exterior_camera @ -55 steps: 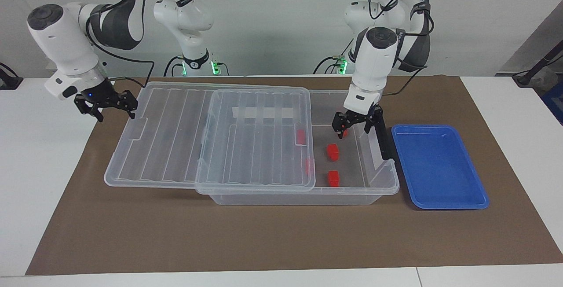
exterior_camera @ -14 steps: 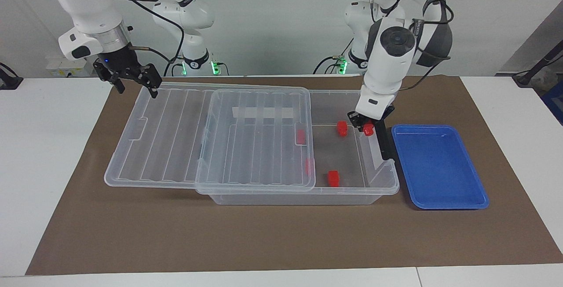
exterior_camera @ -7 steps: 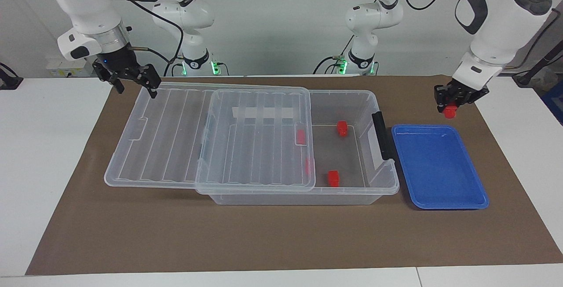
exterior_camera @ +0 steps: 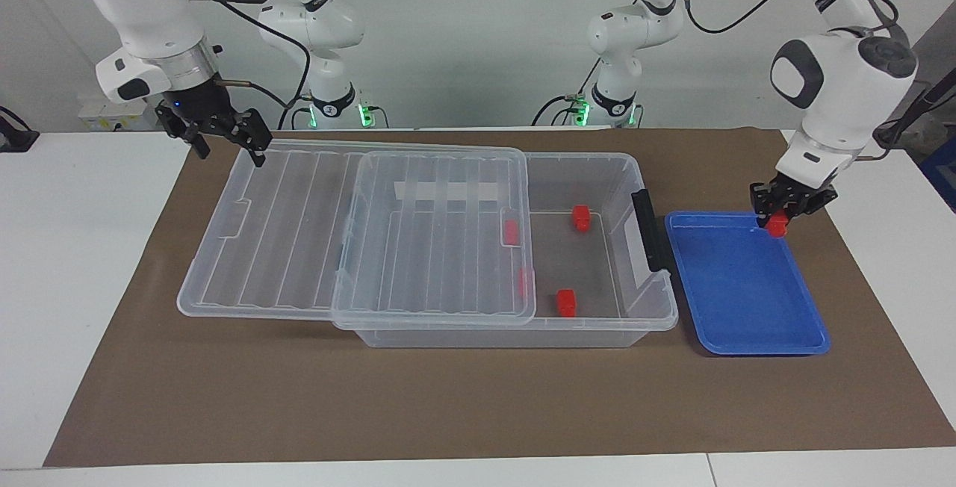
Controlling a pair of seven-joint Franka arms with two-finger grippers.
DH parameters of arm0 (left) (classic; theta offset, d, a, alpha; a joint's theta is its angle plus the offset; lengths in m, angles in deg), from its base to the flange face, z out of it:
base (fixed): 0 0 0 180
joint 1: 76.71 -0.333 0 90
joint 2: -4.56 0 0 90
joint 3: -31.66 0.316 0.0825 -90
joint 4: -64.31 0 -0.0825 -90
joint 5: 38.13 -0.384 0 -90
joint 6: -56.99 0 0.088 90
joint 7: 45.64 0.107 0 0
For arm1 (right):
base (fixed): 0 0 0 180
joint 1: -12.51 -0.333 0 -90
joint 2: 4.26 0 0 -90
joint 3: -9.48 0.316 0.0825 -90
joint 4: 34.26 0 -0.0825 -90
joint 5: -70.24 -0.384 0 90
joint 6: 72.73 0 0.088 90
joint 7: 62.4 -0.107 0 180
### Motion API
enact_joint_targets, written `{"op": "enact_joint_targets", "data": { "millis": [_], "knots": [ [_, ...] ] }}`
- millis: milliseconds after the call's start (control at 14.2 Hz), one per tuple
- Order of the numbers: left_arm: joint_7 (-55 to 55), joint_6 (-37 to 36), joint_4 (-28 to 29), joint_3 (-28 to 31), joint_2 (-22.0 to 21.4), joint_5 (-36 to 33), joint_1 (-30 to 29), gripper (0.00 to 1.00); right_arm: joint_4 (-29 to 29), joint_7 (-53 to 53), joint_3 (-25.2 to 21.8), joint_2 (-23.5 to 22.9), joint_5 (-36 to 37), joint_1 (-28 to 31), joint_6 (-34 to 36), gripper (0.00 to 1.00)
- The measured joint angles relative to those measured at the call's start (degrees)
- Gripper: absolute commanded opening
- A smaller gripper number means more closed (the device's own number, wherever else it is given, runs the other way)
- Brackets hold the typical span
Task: Place red block in blue tray from box
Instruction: 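Lift the red block and carry it to the blue tray, then lower the red block into the blue tray and open the left gripper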
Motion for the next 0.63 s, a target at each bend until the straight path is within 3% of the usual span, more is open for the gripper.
{"op": "enact_joint_targets", "data": {
  "millis": [632],
  "knots": [
    [-0.11, 14.28, 5.44, 0.54, 7.65, 0.99, -0.31, 0.00, 0.00, 0.00, 0.00, 0.00, 0.00, 0.00, 0.00, 1.00]
  ]
}}
